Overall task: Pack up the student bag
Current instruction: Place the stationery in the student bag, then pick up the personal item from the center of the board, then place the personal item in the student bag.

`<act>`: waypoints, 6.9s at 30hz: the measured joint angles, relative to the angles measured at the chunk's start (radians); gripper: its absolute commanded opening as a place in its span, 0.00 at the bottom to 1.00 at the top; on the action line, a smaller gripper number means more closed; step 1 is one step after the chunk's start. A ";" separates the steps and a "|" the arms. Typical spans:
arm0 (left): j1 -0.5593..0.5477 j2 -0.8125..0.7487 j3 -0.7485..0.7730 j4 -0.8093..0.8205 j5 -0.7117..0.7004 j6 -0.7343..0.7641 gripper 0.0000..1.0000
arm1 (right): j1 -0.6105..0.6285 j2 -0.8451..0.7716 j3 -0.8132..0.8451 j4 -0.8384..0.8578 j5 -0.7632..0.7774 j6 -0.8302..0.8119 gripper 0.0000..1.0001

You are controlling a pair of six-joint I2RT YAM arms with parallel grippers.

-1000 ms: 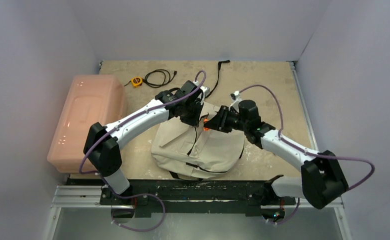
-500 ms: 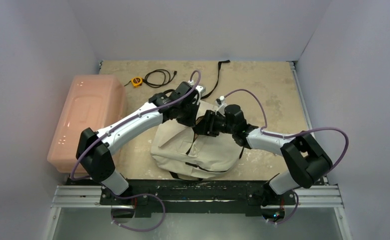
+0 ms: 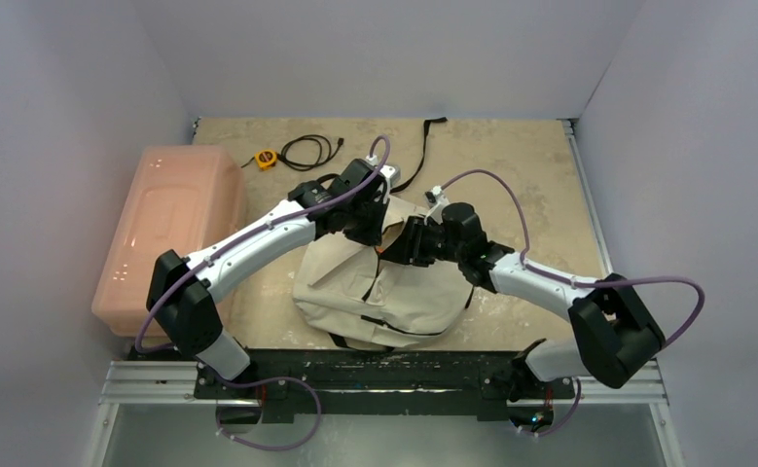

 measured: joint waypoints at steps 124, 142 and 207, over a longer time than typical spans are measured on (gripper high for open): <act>0.000 0.100 0.016 0.022 0.140 -0.029 0.00 | -0.777 -0.034 0.016 -0.885 0.411 -0.109 0.63; 0.000 0.100 0.016 0.022 0.137 -0.027 0.00 | -0.737 -0.028 -0.001 -0.875 0.429 -0.118 0.04; -0.001 -0.114 -0.107 -0.002 -0.051 -0.183 0.00 | 0.025 -0.246 -0.009 -0.239 0.370 -0.099 0.69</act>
